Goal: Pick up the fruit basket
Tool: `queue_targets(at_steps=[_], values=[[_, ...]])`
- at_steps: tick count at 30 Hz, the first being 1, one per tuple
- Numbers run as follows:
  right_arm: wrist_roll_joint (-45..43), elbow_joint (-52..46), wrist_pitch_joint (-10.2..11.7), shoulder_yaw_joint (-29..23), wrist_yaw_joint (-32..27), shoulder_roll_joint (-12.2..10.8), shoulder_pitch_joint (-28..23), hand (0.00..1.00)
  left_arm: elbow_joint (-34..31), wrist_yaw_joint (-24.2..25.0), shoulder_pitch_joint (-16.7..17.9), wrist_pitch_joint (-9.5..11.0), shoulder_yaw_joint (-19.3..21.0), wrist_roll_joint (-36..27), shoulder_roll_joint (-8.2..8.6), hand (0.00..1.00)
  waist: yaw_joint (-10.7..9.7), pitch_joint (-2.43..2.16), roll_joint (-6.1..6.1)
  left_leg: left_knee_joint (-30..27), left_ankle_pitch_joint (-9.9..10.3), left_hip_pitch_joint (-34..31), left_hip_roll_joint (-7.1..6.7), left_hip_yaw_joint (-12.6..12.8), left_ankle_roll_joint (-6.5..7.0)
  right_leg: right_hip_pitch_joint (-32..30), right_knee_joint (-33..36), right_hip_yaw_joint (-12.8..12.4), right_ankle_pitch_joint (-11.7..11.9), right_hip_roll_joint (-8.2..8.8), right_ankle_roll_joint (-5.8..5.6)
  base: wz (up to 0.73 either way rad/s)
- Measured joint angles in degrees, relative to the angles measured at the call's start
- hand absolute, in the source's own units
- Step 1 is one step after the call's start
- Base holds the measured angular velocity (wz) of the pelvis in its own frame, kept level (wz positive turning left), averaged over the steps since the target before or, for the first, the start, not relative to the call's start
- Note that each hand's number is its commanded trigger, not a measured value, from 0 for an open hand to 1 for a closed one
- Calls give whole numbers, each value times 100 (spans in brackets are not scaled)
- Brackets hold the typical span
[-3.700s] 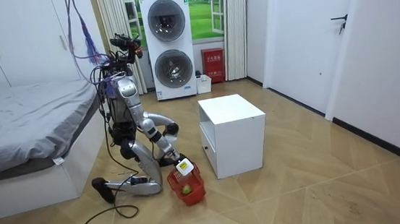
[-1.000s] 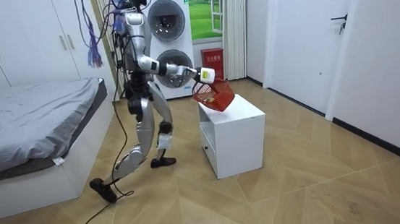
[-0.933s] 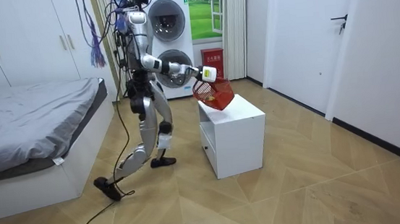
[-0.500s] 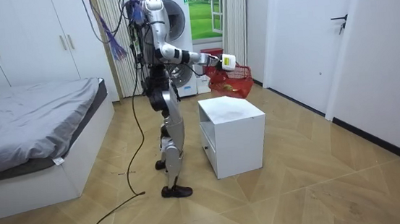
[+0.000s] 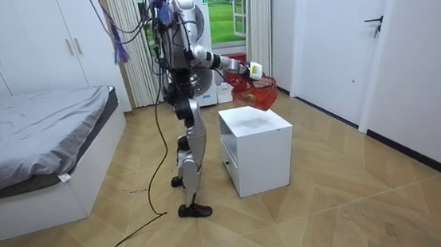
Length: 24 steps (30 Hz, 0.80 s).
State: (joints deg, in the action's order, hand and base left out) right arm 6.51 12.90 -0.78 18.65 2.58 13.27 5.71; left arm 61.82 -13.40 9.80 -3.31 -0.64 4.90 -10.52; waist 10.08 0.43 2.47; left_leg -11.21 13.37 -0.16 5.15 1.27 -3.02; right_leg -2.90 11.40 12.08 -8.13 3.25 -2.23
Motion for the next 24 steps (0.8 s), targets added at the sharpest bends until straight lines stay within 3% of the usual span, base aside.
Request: queue_targets(at_steps=[8, 11, 17, 18, 19, 20, 21, 22, 24], values=[[-11, 492, -62, 42, -1, -4, 1, 100, -3, 62, 73, -42, -7, 485, 2, 0, 101, 24, 34, -1, 0, -147, 4, -203, 0, -34, 1, 254, 0, 11, 0, 14], [2, 529, -62, 196, -7, -4, 9, 100, -1, 63, 89, -76, -5, 487, -24, 0, 167, 29, 116, -7, 0, -273, 4, -269, 0, -134, 4, 313, 0, 11, 0, 10], [33, 1169, -43, 345, -152, -239, 72, 100, 89, 59, 92, -120, -27, 659, -45, 0, 210, 34, 151, -75, 0, -323, -11, -458, 0, -113, 31, 383, 1, 26, 2, 11], [49, 1326, -10, 437, -214, -241, 80, 100, 149, 57, 92, -112, -61, 656, -68, 0, 200, 65, 198, -300, 1, -433, -54, -454, 0, -53, 24, 361, 5, 80, 8, 35], [84, 1426, 1, 503, -261, -282, 74, 100, 174, 65, 89, -71, -163, 661, -109, 0, 139, 163, 328, -942, 105, -857, -222, -376, 59, 52, -59, 80, 11, 289, 11, 49], [114, 1491, 19, 500, -264, -263, 72, 100, 182, 69, 94, -45, -201, 664, -106, 0, 110, 148, 378, -854, 105, -1053, -327, -337, 71, 62, -111, -162, 10, 349, 10, 83], [157, 1611, 60, 404, -268, -141, 95, 100, 148, 118, 41, -32, -323, 667, -53, 0, 88, 134, 299, -357, -377, -1452, -400, -251, 296, -30, -68, -244, -24, 347, -50, 49], [149, 1814, 63, 305, -307, -194, 124, 100, 136, 170, 42, -39, -357, 668, -110, 0, 231, 92, 444, -465, -409, -1524, -401, 11, 302, -209, -6, -166, -109, 382, -162, 29], [141, 1823, 73, 331, -236, -270, 174, 100, 272, 240, 37, -54, -361, 660, -102, 0, 341, 122, 420, -468, -398, -1515, -418, -74, 322, -284, 35, 50, -98, 399, -176, -17]])
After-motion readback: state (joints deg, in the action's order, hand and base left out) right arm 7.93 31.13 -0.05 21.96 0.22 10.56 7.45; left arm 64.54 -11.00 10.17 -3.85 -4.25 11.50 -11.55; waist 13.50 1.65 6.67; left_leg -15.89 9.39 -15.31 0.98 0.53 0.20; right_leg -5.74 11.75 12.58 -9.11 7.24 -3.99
